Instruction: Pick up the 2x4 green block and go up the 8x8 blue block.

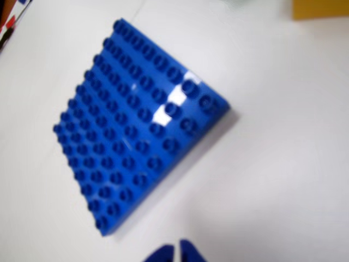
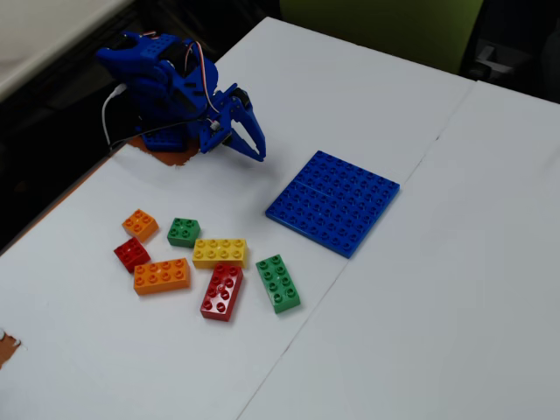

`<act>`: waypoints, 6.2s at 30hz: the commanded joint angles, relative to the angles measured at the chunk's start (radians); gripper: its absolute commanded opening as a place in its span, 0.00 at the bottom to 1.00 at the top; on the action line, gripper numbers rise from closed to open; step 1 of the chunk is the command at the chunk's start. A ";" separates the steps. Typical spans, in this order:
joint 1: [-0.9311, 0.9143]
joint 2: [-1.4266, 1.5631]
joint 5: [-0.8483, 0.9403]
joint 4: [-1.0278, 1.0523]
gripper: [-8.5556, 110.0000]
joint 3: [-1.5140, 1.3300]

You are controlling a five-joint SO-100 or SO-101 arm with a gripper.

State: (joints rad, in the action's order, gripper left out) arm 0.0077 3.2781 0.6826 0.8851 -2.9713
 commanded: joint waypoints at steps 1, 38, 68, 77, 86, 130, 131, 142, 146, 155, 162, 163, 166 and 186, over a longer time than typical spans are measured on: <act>-0.002 -0.055 0.006 0.041 0.07 0.163; -0.350 -1.644 0.652 -0.235 0.24 1.278; -0.472 -2.163 1.068 -0.221 0.27 1.713; -0.488 -2.160 1.100 -0.258 0.27 1.637; -0.486 -2.171 1.098 -0.273 0.27 1.637; -0.236 -1.764 1.052 0.744 0.12 2.207; -0.216 -1.764 1.032 0.741 0.12 2.230; -0.025 -1.733 0.877 0.451 0.11 2.192; 0.012 -1.752 0.893 0.362 0.11 2.029; 0.012 -1.842 0.939 0.321 0.11 1.921; 0.002 -1.736 0.977 0.118 0.11 1.611; -0.003 -1.729 0.988 0.132 0.11 1.609; -0.015 -1.709 1.006 0.163 0.11 1.609; -0.066 -1.680 0.919 0.190 0.11 1.603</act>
State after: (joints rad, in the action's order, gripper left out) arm -0.0476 1.5340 1.6107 1.0692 -1.3714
